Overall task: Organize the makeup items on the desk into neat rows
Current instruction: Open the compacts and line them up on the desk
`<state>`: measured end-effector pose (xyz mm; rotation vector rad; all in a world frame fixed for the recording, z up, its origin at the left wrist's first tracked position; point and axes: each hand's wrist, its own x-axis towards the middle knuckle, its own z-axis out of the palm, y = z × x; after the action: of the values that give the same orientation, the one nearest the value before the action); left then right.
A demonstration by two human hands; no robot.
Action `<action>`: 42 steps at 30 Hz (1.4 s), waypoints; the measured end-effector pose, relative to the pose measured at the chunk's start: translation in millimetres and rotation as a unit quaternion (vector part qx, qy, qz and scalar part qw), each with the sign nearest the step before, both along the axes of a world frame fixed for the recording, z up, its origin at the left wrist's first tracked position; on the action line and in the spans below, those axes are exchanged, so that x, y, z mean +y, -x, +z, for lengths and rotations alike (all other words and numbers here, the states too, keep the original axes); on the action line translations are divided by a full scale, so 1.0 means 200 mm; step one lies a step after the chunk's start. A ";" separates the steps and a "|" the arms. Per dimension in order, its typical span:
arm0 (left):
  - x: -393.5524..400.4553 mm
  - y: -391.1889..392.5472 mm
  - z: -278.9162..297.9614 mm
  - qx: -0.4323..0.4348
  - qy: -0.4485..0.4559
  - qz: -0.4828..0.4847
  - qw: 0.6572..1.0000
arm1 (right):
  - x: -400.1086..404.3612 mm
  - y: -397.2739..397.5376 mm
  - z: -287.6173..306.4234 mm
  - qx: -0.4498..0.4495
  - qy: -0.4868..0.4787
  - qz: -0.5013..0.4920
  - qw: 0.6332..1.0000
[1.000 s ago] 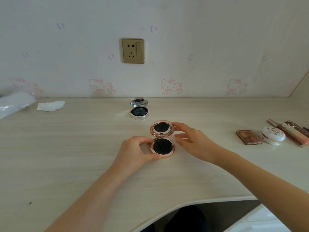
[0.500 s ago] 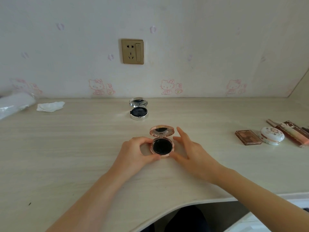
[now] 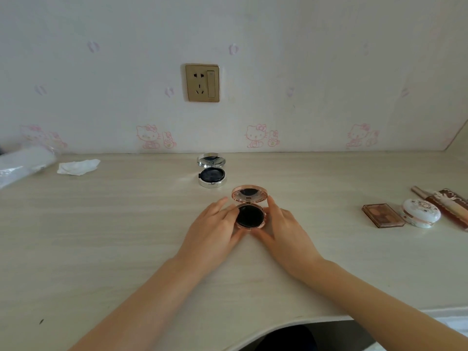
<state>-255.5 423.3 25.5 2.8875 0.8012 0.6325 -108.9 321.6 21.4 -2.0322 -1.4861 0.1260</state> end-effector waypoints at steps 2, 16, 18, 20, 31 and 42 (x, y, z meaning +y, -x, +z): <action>0.05 -0.04 -0.01 0.007 -0.025 0.019 0.999 | 0.05 -0.03 0.00 -0.007 -0.009 -0.009 1.000; 0.28 -0.20 -0.02 0.057 0.007 -0.004 0.998 | 0.43 -0.30 0.01 -0.019 -0.001 -0.009 1.000; 0.29 -0.20 -0.02 0.066 0.017 -0.002 0.998 | 0.46 -0.32 0.01 -0.030 0.004 0.002 1.000; 0.30 -0.20 -0.02 0.077 0.023 0.002 0.997 | 0.48 -0.33 0.01 -0.037 0.020 0.008 0.999; 0.34 -0.26 -0.01 0.082 0.017 0.004 0.996 | 0.53 -0.39 0.02 -0.035 0.024 0.037 0.998; 0.34 -0.29 0.00 0.031 0.063 0.003 0.998 | 0.52 -0.39 0.02 -0.026 0.016 0.032 0.999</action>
<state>-198.2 490.5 25.7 2.8026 0.8249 0.4771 -30.6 425.7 24.7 -2.0277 -1.5908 0.1251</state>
